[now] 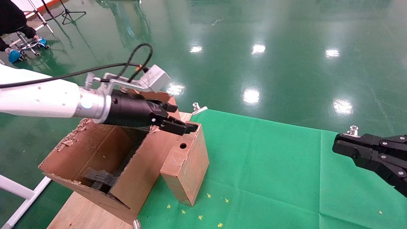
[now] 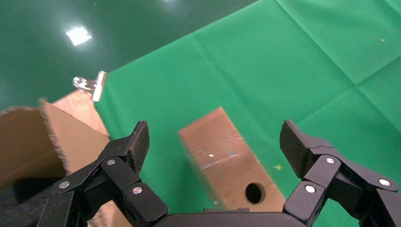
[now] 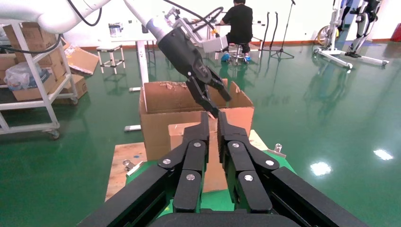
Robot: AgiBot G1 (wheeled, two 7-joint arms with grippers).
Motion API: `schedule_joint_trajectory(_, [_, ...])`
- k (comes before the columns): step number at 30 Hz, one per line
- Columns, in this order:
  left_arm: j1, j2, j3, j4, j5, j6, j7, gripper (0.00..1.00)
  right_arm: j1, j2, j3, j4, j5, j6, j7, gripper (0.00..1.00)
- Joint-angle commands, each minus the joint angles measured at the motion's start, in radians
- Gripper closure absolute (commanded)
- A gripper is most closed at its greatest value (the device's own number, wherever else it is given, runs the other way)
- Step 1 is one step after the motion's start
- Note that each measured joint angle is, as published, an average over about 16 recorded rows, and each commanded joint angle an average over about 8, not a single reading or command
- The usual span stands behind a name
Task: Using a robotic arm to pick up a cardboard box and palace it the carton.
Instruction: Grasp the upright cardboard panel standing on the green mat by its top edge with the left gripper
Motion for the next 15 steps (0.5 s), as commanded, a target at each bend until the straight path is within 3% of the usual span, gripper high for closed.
schedule_joint_trajectory(1, [-0.006, 0.014, 0.009, -0.002, 0.017, 0.004, -0.046, 0.0, 0.0, 0.0, 0.0, 0.0, 0.0, 0.0, 0.0, 1.0])
schedule_joint_trajectory(15, [0.012, 0.06, 0.072, -0.004, 0.095, 0.043, -0.103, 0.0, 0.0, 0.0, 0.0, 0.0, 0.0, 0.0, 0.0, 1.0])
